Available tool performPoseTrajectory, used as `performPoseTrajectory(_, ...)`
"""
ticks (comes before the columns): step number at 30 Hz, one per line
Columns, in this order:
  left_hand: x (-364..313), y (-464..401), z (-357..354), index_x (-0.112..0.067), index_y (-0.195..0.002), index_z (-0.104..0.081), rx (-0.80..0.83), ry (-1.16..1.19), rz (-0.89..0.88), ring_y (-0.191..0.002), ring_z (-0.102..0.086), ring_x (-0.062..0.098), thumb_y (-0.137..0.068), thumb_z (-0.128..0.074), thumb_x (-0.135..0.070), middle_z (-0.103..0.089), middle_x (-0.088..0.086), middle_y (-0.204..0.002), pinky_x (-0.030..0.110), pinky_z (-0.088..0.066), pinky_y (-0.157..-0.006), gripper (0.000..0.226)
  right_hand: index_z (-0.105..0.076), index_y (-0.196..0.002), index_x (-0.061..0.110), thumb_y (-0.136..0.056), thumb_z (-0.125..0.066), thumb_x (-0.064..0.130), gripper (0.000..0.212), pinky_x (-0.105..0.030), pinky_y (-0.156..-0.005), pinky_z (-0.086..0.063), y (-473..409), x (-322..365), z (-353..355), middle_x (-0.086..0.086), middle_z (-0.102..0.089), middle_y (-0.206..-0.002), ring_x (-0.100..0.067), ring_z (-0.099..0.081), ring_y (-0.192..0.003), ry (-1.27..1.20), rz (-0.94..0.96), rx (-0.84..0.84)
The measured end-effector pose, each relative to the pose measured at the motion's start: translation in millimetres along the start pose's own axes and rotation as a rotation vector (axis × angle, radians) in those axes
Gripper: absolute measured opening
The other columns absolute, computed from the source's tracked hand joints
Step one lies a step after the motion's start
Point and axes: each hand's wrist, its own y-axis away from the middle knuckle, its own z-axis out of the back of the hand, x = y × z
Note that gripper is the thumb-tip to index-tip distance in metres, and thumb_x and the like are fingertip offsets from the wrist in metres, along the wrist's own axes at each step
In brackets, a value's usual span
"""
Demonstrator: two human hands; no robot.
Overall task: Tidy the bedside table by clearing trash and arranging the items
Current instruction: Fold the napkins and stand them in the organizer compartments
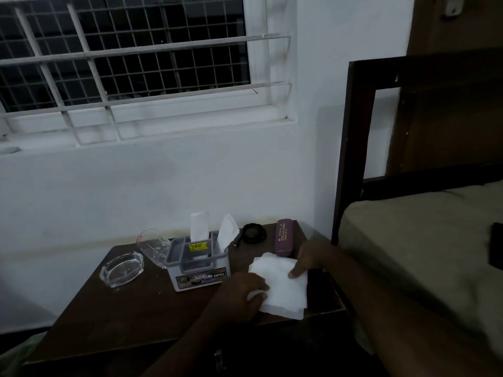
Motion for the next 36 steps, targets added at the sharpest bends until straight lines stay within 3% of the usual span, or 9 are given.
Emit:
performPoseTrajectory(4,3,17,-7,-0.030,-0.117,-0.062,-0.061,0.032,-0.007,-0.112,-0.059,0.009,-0.087,-0.059,-0.028,-0.068,-0.005,-0.120,0.034,-0.050,-0.093,0.030,-0.055,-0.128,0.011,-0.075,-0.080,0.027,0.060,-0.030,-0.083,-0.049,12,6,-2,-0.005,-0.057,-0.128,-0.022,-0.056,-0.111,-0.103,0.109,0.038)
performPoseTrajectory(7,6,22,-6,-0.028,-0.126,-0.057,-0.058,0.025,-0.025,-0.122,-0.054,0.010,-0.089,-0.051,-0.019,-0.062,-0.005,-0.131,0.040,-0.047,-0.098,0.039,-0.062,-0.106,0.017,-0.075,-0.080,0.012,0.037,-0.032,-0.073,-0.053,18,9,-4,-0.002,-0.064,-0.103,-0.017,-0.061,-0.089,-0.271,0.247,0.008)
performPoseTrajectory(10,6,22,-4,-0.023,-0.127,-0.058,-0.094,0.027,-0.033,-0.121,-0.056,0.012,-0.088,-0.047,-0.014,-0.062,-0.003,-0.130,0.039,-0.048,-0.096,0.041,-0.066,-0.100,0.023,-0.074,-0.080,0.007,0.033,-0.034,-0.084,-0.054,24,7,-3,-0.005,-0.071,-0.101,-0.021,-0.067,-0.092,-0.388,0.340,-0.049)
performPoseTrajectory(16,0,20,-8,-0.018,-0.132,-0.056,-0.070,-0.023,0.113,-0.124,-0.051,0.012,-0.090,-0.044,-0.033,-0.060,-0.001,-0.133,0.035,-0.042,-0.104,0.046,-0.074,-0.093,0.014,-0.080,-0.075,0.008,0.014,-0.017,-0.076,-0.050,43,-4,-3,0.003,-0.072,-0.094,-0.010,-0.065,-0.089,-0.453,0.404,-0.064)
performPoseTrajectory(19,-4,19,-9,-0.009,-0.149,-0.025,-0.053,0.005,0.192,-0.143,-0.028,0.018,-0.091,-0.045,-0.036,-0.029,0.008,-0.155,0.027,-0.023,-0.115,0.067,-0.076,-0.084,0.020,-0.079,-0.075,0.007,0.014,-0.024,-0.084,-0.054,46,-10,-3,0.001,-0.074,-0.094,-0.016,-0.068,-0.094,-0.426,0.429,-0.033)
performPoseTrajectory(22,-8,17,-9,-0.021,-0.151,0.002,-0.135,0.089,0.202,-0.146,-0.005,0.001,-0.088,-0.054,-0.026,0.002,-0.003,-0.161,0.014,-0.020,-0.112,0.084,-0.078,-0.079,0.030,-0.079,-0.075,0.010,0.021,-0.034,-0.096,-0.053,47,-15,-5,0.003,-0.075,-0.102,-0.017,-0.067,-0.102,-0.309,0.458,0.030)
performPoseTrajectory(27,-16,18,-4,-0.033,-0.148,-0.024,-0.178,0.059,0.174,-0.146,-0.004,0.004,-0.081,-0.055,-0.015,-0.002,-0.003,-0.159,0.021,-0.028,-0.105,0.077,-0.075,-0.076,0.039,-0.082,-0.067,0.003,0.038,-0.037,-0.104,-0.046,45,-11,-4,0.005,-0.064,-0.121,-0.019,-0.057,-0.116,-0.075,0.460,0.137)
performPoseTrajectory(32,-9,22,-7,-0.015,-0.100,-0.065,-0.125,-0.029,0.168,-0.130,-0.046,0.022,-0.083,-0.053,-0.024,-0.045,0.008,-0.140,0.025,-0.036,-0.100,0.024,-0.076,-0.103,0.020,-0.082,-0.068,0.006,0.026,-0.032,-0.111,-0.030,40,-3,-6,0.005,-0.047,-0.138,-0.013,-0.038,-0.132,0.164,0.454,0.178)
performPoseTrajectory(36,-9,25,-8,-0.012,-0.089,-0.069,-0.137,-0.009,0.168,-0.114,-0.058,0.022,-0.078,-0.048,-0.027,-0.061,0.011,-0.123,0.025,-0.041,-0.092,0.029,-0.072,-0.107,0.031,-0.084,-0.064,0.007,0.034,-0.034,-0.112,-0.030,48,4,-2,0.003,-0.041,-0.148,-0.017,-0.035,-0.136,0.171,0.395,0.257)
